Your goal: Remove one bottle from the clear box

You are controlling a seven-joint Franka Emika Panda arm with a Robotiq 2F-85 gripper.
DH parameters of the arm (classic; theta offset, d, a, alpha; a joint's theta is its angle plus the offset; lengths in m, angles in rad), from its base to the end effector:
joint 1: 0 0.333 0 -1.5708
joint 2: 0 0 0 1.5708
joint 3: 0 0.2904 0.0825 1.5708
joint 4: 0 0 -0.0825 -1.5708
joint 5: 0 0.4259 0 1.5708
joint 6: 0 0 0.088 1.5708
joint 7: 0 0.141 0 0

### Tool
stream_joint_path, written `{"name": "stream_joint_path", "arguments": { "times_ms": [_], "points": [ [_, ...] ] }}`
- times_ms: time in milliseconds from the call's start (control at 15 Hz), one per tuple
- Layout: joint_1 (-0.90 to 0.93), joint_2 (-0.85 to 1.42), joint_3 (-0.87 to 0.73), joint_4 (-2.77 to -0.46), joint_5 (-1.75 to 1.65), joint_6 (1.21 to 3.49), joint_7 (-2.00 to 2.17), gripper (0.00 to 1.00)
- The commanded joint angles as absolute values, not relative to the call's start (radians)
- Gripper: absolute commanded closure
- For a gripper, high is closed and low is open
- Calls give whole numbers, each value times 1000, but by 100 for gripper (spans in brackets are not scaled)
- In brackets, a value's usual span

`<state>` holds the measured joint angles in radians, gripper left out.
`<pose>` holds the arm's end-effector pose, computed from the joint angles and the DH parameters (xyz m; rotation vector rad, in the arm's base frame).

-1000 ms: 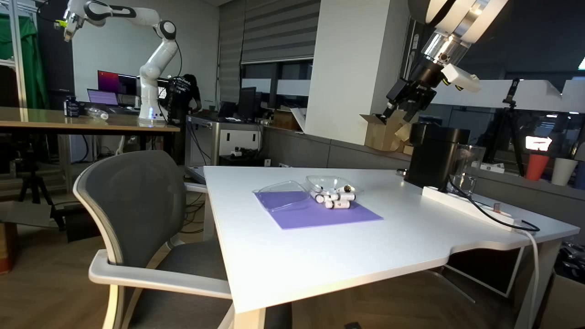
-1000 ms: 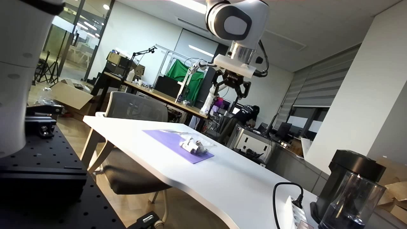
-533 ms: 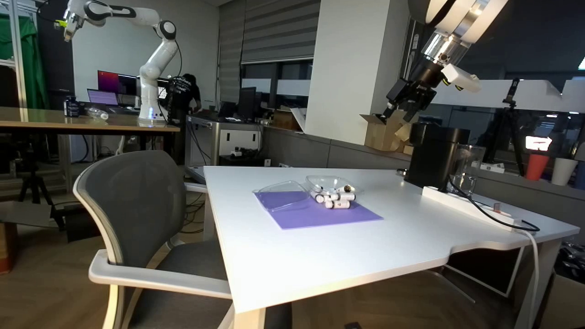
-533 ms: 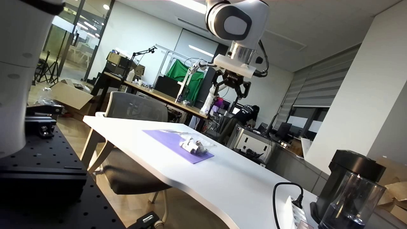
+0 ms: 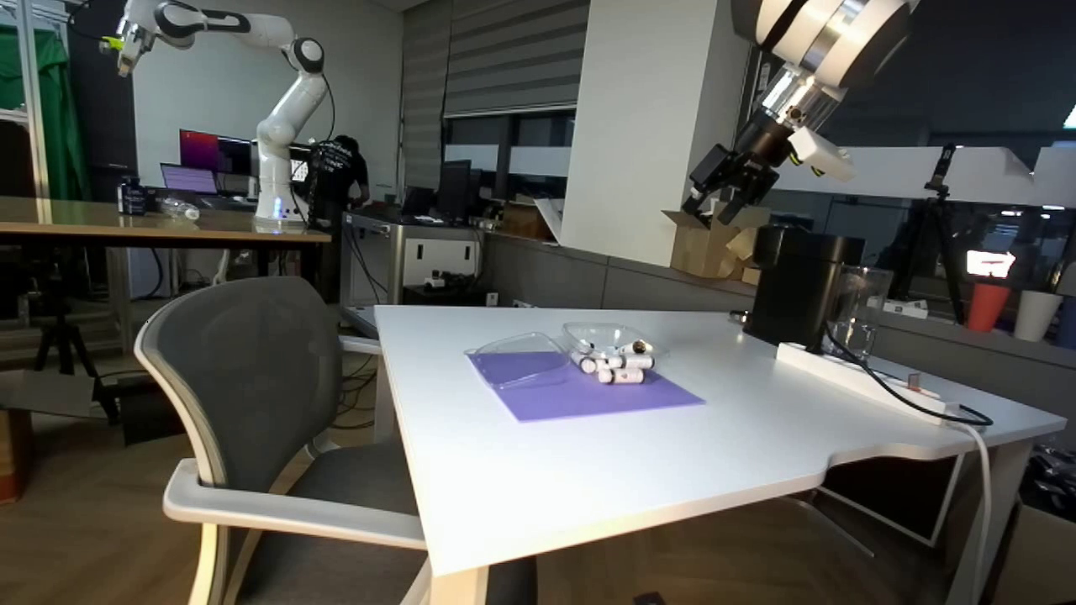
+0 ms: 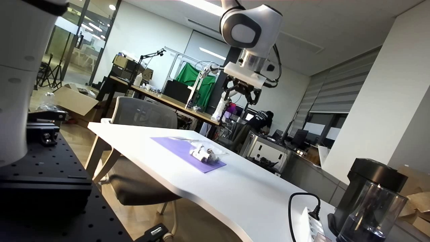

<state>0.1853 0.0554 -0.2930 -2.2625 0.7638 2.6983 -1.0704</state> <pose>0.5926 -0.0778 0.2890 -2.8362 -0.4732 -0.8007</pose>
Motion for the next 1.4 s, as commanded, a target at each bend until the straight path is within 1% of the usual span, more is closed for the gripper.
{"name": "stream_joint_path", "arguments": {
  "times_ms": [0,267,667,867,933,1000,1333],
  "points": [
    [186,162,-267,-2181,884,2717,-1174,0],
    [175,261,-233,-2120,992,2721,-1270,0],
    [173,386,-213,-2056,1031,2722,-1294,0],
    [189,458,-253,-1992,947,2682,-1160,0],
    [107,478,-183,-1968,829,2670,-1047,0],
    [195,513,-290,-1931,815,2614,-1004,0],
    [173,661,-336,-1679,638,2293,-711,0]
  ]
}}
